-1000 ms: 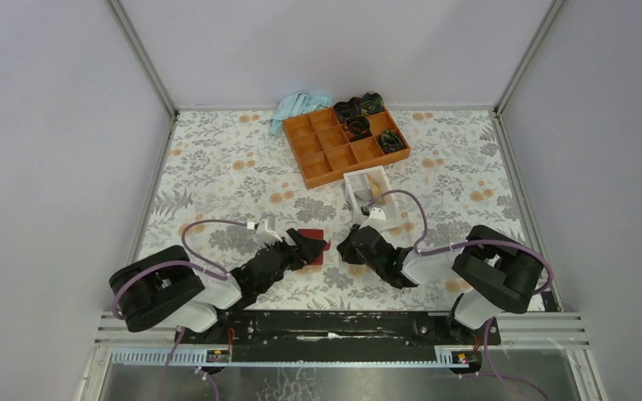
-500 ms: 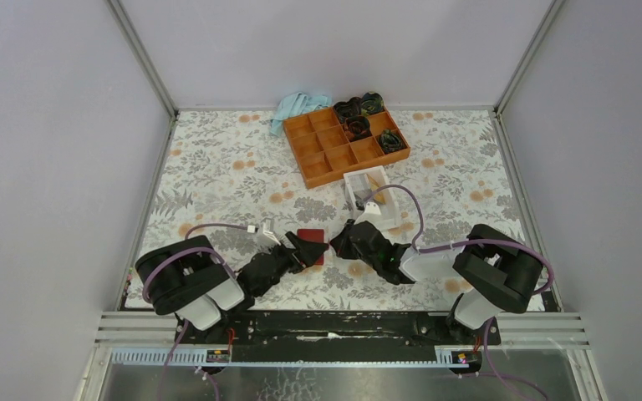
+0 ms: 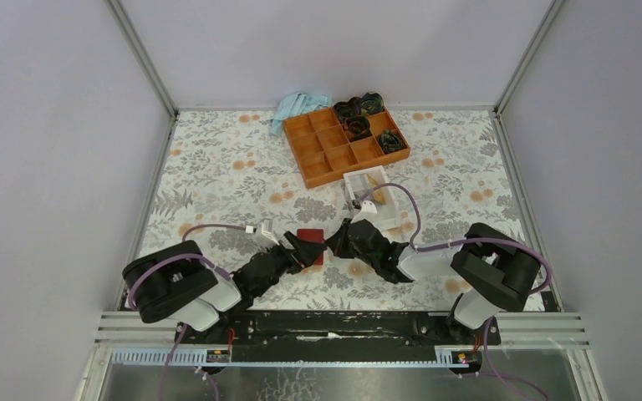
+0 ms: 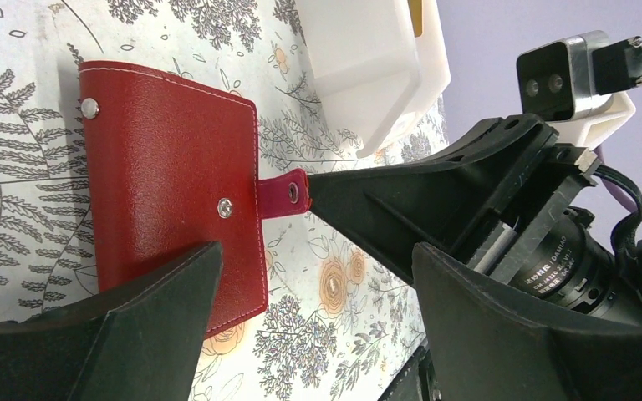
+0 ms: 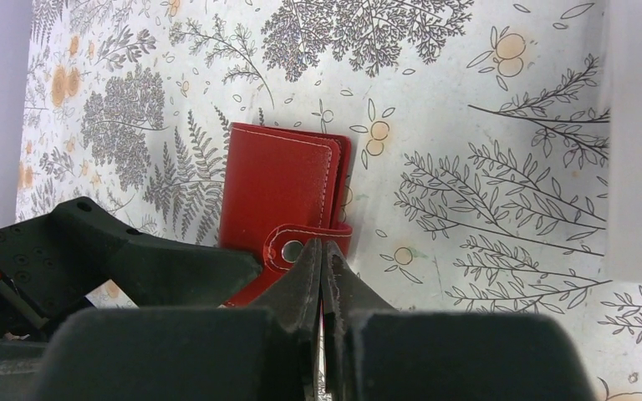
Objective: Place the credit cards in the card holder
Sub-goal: Close the card holder at the center of the board.
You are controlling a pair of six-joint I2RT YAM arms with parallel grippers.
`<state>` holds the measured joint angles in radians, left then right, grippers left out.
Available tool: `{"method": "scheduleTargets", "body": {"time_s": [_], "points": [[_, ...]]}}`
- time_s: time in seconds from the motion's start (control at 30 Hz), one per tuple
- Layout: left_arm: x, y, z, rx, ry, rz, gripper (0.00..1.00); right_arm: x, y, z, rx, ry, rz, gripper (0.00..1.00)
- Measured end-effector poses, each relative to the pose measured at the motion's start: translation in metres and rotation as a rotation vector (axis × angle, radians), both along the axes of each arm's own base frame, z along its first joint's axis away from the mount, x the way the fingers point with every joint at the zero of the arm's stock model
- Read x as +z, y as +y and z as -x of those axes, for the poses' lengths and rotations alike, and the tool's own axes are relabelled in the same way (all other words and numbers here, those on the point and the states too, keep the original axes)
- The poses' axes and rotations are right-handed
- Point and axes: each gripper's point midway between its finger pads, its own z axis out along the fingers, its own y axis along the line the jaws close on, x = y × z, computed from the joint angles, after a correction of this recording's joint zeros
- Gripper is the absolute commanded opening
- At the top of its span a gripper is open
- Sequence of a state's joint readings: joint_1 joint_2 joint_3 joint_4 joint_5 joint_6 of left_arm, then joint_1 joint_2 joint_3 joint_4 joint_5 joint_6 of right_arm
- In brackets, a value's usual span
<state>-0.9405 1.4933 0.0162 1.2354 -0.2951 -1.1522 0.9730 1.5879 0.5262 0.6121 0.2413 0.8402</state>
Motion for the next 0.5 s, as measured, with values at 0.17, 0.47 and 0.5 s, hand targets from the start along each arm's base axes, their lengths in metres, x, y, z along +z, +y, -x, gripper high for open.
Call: {"method": "scheduleTargets", "body": {"time_s": [0.17,0.47,0.5], "points": [[-0.002,0.000,0.000,0.004,0.009,-0.009,0.91,0.002,0.003,-0.002,0.002,-0.005,-0.008,0.00],[-0.003,0.000,-0.002,0.010,0.016,-0.012,0.91,-0.003,0.011,-0.001,0.025,0.010,-0.009,0.00],[-0.003,0.000,-0.002,0.011,0.017,-0.012,0.91,-0.003,0.012,-0.001,0.025,0.010,-0.010,0.00]]}}
